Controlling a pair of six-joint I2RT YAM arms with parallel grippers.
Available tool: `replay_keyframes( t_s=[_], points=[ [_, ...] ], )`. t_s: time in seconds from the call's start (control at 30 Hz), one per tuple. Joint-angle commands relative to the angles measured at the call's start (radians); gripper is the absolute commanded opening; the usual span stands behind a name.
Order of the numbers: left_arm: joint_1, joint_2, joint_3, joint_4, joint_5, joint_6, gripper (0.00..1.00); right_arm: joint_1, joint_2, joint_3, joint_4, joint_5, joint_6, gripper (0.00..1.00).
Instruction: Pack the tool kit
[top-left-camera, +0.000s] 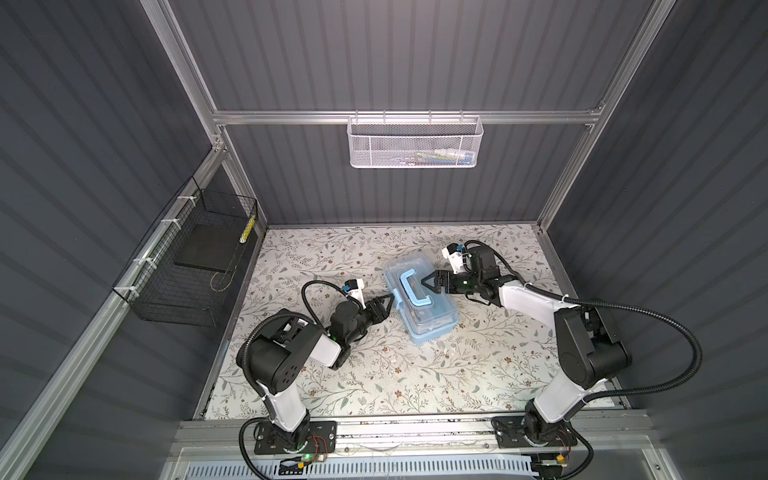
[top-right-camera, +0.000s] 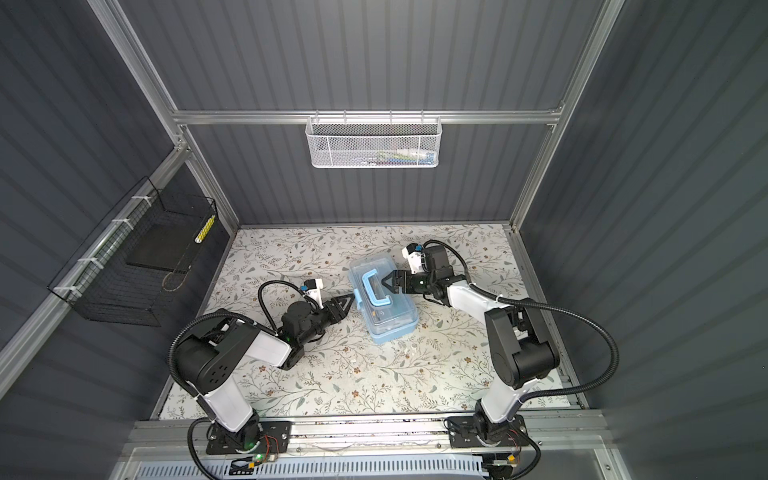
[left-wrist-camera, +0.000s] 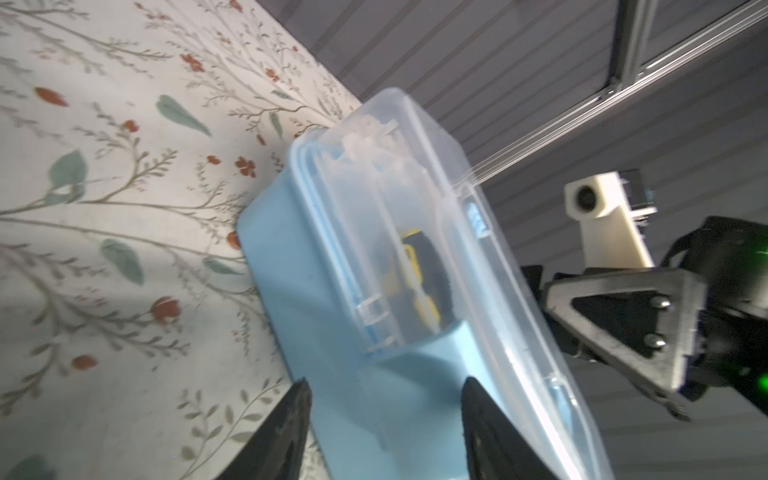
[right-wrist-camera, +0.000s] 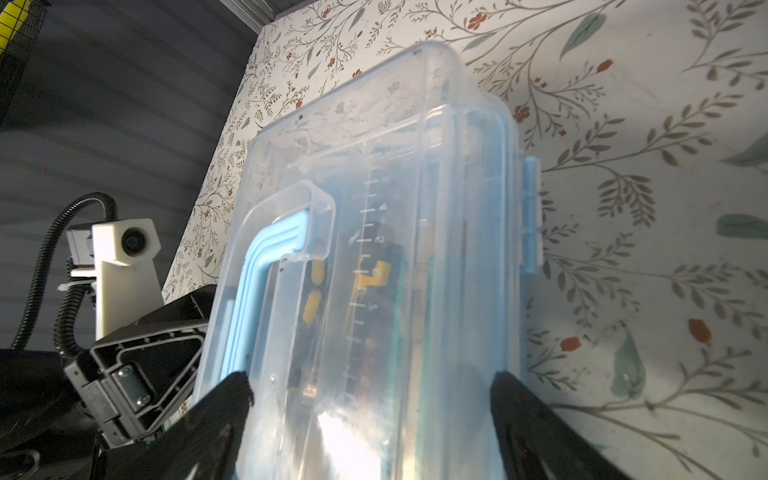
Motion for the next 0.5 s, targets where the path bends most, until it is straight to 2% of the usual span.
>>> replay_keyframes(
  t_s=[0.0,0.13,0.47],
  points=[
    [-0.023,0.078,0.005,0.181,0.076,-0.075,0.59,0.028,0.006,-0.016,-0.075,-0.078,0.007,0.92],
    [-0.044,0.136,0.026,0.229,0.088,-0.100,0.57,0.031,0.006,-0.011,-0.082,-0.074,0.005,0.92],
    [-0.070,0.053,0.036,0.021,0.065,-0.045,0.58,0.034,0.009,0.000,-0.098,-0.071,-0.006,0.92]
  ],
)
